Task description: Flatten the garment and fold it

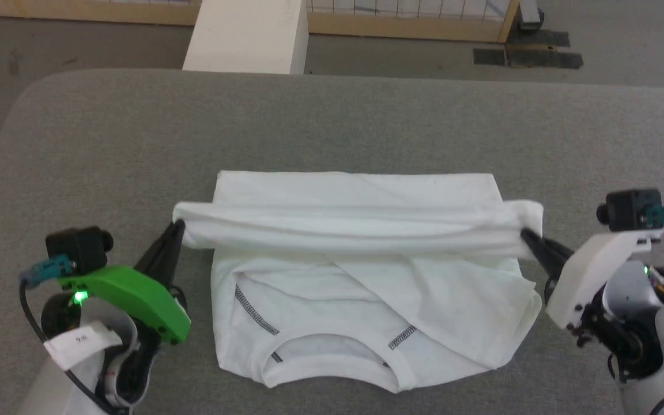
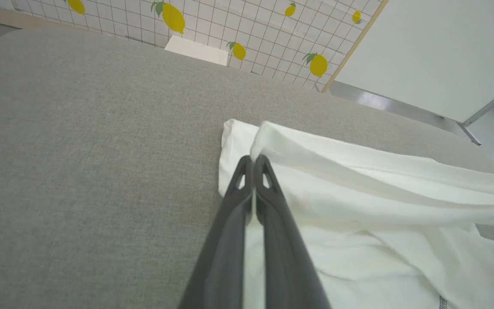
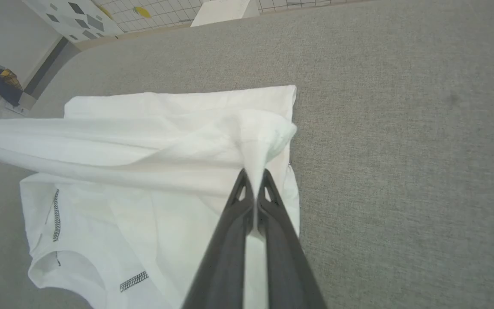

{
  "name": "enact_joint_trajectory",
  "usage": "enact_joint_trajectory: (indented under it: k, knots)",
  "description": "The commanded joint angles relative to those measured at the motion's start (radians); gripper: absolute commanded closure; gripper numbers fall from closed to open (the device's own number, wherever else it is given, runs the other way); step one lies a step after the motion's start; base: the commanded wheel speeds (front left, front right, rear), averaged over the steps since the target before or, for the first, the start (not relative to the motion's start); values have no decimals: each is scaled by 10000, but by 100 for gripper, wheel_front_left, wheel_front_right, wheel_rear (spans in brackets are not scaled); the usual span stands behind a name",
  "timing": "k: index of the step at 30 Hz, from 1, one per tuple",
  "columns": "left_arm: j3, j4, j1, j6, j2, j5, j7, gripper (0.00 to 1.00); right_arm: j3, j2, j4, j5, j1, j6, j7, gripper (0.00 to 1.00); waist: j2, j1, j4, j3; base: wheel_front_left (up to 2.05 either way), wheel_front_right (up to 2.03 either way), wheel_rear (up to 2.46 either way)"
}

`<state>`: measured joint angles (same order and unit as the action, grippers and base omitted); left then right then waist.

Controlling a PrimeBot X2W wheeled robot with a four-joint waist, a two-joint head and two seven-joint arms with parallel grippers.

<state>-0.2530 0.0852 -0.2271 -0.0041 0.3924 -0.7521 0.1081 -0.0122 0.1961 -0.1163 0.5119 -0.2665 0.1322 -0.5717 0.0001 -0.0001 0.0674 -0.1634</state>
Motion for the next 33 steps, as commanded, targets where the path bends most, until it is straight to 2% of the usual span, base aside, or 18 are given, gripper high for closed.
enact_joint_trajectory:
  k: [1,13,22,32,33]
  knots:
    - [13,-130,344,123,-60,-125,-69,100,106,-132,177,22,340,-15,1,100,-1,1,151,319,0,0,0]
    - [-330,-436,2501,764,-309,-388,218,100,516,-869,610,-480,2423,-15,-99,100,-1,1,18,497,0,0,0]
    - [-700,93,2793,996,-151,-380,970,100,386,-874,-4,-1112,2972,-15,-287,100,-1,1,7,597,0,0,0]
    - [-664,512,2838,1281,12,-509,1431,100,364,-742,-350,-1513,3084,-15,-564,100,-1,1,-111,710,0,0,0]
    - [-648,529,2856,1310,11,-573,1510,93,286,-737,-302,-1491,3105,-15,-606,92,-1,1,-124,723,0,0,0]
